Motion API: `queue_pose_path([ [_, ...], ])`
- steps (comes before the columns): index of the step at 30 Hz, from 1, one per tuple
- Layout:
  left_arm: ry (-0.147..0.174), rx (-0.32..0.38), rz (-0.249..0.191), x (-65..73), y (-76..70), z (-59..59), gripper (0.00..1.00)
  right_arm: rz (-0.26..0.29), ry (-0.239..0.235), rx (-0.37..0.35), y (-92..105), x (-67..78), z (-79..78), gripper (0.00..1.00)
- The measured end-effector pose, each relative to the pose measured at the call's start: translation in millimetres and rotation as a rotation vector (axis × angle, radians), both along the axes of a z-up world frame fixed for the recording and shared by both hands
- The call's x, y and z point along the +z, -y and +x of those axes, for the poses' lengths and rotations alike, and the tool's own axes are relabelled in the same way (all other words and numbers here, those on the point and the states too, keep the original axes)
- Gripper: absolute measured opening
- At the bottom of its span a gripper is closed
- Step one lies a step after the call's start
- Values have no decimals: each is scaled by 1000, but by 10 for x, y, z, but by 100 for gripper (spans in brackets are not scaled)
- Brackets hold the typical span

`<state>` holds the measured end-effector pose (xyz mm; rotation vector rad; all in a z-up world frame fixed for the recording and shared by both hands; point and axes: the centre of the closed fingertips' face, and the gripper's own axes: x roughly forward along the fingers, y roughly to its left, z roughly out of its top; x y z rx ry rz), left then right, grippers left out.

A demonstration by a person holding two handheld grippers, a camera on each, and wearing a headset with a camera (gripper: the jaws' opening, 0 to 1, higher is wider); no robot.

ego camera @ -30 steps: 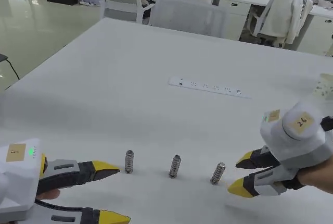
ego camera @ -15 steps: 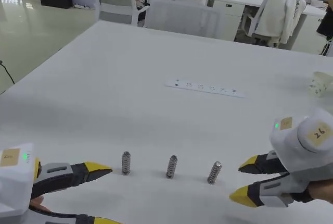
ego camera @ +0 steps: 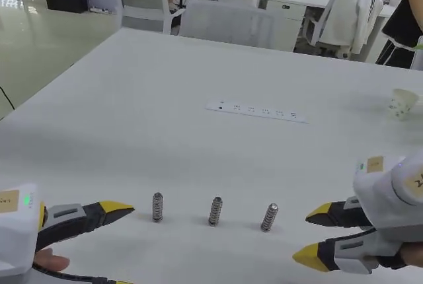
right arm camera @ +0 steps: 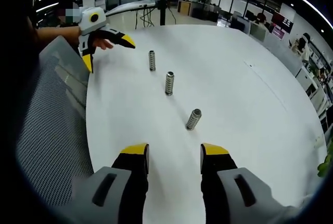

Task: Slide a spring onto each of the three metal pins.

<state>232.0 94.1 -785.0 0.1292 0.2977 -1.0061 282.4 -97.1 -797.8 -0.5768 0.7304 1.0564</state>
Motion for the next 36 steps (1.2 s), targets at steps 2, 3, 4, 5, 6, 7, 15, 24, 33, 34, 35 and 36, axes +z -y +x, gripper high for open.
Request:
queue_pose_path([
  [2,0,0,-1,-2,2,-1,72,12,7,-7,4,8,5,40],
  [3,-1,1,0,-4,2,1,73,17,11,-9,4,13,5,41],
  [4,-1,2,1,-5,1,1,73,23,13,-10,0,17,-4,42],
  [5,-3,1,1,-7,1,-1,73,29,16,-10,-2,19,-13,42],
  [6,-5,1,-1,-6,3,-4,74,32,18,-11,0,18,-16,43],
  [7,-6,2,-1,-8,2,-5,74,37,18,-13,1,13,-24,44],
  [15,-16,9,7,-53,-34,-27,78,82,37,-14,-10,20,-94,54],
  [24,-22,23,7,-84,-69,-40,80,122,53,-29,-29,4,-161,62],
  [33,-25,30,11,-87,-98,-41,82,172,62,-63,-46,32,-167,70],
  [34,-26,31,8,-85,-102,-40,82,182,66,-66,-48,42,-170,70],
  [35,-27,34,7,-86,-106,-38,82,193,72,-62,-57,55,-176,70],
  [36,-27,36,8,-88,-111,-35,83,201,74,-60,-61,60,-184,71],
])
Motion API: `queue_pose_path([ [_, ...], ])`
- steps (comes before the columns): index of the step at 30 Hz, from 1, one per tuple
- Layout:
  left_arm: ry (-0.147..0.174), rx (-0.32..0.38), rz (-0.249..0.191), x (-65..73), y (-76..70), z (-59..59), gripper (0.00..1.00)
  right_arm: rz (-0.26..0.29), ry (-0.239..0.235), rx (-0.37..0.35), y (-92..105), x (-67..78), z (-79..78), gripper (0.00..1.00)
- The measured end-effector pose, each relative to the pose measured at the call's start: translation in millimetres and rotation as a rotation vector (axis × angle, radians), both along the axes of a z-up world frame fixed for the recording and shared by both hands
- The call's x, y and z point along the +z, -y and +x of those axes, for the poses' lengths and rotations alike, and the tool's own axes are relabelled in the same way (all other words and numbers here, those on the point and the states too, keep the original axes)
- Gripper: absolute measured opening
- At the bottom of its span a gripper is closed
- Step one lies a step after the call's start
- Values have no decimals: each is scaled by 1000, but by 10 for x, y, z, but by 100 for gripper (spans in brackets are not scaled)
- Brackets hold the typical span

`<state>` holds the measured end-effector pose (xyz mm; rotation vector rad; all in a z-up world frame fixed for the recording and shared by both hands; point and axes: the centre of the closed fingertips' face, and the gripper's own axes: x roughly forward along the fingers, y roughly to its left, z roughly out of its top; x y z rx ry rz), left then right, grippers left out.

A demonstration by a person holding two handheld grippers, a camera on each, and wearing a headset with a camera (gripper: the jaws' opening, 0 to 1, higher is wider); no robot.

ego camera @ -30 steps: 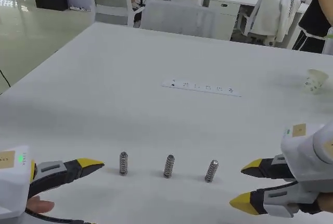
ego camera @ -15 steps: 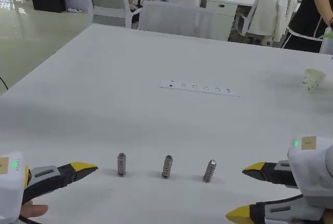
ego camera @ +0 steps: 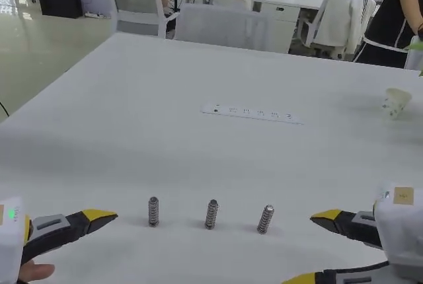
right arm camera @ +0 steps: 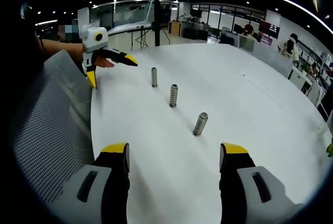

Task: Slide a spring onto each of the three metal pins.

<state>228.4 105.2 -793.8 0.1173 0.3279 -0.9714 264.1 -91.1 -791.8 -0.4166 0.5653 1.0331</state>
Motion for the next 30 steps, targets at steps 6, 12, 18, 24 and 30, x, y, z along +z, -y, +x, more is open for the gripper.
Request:
queue_pose_path([
  [6,-3,8,-6,0,-7,-9,84,46,2,5,-10,-2,-51,73],
  [12,-7,21,-16,1,-22,-11,85,83,12,8,1,-29,-100,76],
  [18,-8,33,-30,2,-20,-10,85,116,15,2,22,-65,-118,77],
  [24,-12,39,-39,-7,-10,-5,86,126,13,-7,35,-63,-111,78],
  [30,-15,50,-49,-10,-16,4,86,123,19,-4,29,-50,-112,78],
])
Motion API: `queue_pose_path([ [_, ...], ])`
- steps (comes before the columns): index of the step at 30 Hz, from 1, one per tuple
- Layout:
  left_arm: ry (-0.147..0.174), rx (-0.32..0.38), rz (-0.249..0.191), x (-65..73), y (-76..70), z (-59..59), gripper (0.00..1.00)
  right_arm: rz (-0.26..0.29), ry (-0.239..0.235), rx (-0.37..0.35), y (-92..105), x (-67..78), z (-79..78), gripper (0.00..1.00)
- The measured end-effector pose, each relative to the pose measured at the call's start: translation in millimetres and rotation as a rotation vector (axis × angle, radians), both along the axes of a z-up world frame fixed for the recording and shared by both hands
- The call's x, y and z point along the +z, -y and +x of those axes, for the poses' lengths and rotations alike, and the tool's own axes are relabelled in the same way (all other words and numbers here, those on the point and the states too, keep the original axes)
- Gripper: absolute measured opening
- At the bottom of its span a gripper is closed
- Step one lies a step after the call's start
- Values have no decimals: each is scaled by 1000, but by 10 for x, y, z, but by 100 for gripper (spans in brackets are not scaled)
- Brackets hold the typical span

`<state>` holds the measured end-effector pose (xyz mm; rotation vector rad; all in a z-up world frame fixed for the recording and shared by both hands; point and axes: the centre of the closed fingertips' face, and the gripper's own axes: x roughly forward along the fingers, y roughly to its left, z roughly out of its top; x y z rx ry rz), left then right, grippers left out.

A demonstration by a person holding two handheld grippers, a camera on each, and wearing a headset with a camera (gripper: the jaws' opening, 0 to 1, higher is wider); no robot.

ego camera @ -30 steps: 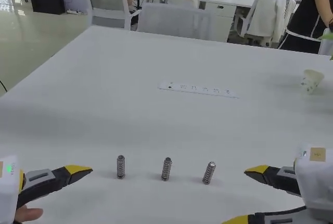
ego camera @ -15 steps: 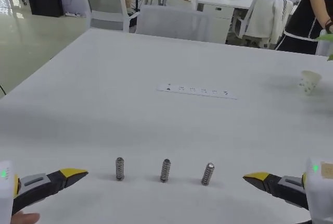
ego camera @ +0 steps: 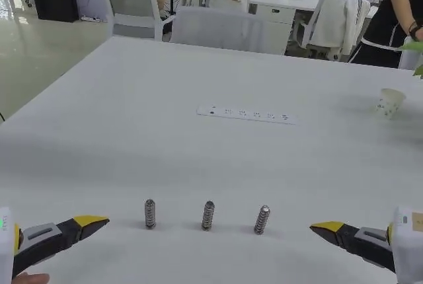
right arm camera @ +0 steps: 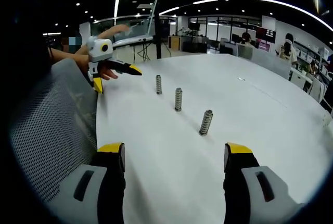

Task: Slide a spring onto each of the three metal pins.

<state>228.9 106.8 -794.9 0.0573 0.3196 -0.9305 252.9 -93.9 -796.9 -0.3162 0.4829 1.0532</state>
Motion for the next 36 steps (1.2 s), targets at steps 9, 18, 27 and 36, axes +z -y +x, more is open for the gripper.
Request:
queue_pose_path([
  [9,-2,12,-8,-5,-8,9,86,0,-1,6,-14,10,9,78],
  [18,4,22,-15,9,-30,22,85,-2,1,5,-30,24,4,78],
  [27,16,23,-24,46,-49,19,85,-10,1,-1,-28,55,-59,78],
  [36,18,26,-30,36,-60,9,84,-21,8,-9,-5,88,-50,78],
])
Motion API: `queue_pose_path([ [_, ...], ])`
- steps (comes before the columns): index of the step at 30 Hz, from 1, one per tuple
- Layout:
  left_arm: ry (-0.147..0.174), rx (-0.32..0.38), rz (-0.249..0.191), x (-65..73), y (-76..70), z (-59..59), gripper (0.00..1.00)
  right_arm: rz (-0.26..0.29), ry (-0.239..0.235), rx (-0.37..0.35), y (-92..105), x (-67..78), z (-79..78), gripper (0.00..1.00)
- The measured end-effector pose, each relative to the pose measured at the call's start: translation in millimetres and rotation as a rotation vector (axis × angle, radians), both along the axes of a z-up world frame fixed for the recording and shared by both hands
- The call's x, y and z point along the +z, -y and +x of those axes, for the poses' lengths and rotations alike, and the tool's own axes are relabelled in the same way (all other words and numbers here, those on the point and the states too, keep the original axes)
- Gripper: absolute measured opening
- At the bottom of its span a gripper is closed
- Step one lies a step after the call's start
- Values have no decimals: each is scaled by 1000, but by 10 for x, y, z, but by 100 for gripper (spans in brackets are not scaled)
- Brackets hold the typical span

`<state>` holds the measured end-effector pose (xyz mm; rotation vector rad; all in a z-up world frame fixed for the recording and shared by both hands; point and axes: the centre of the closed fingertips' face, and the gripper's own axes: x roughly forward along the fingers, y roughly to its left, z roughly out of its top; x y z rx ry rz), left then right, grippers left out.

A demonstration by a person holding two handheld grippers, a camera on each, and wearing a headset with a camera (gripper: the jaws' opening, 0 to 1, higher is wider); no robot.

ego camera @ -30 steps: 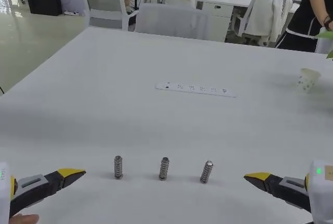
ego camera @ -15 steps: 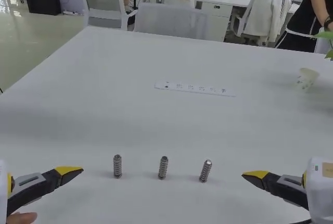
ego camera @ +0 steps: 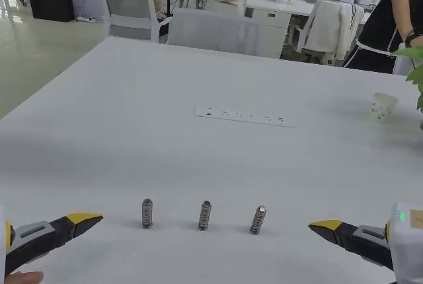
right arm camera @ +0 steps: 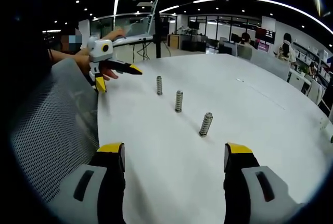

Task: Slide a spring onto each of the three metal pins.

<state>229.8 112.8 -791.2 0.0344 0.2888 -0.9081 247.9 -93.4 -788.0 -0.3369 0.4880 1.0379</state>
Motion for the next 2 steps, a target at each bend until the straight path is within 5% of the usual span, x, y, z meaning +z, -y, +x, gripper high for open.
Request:
queue_pose_path([
  [2,0,2,-1,7,-6,3,84,5,0,2,-7,14,1,78],
])
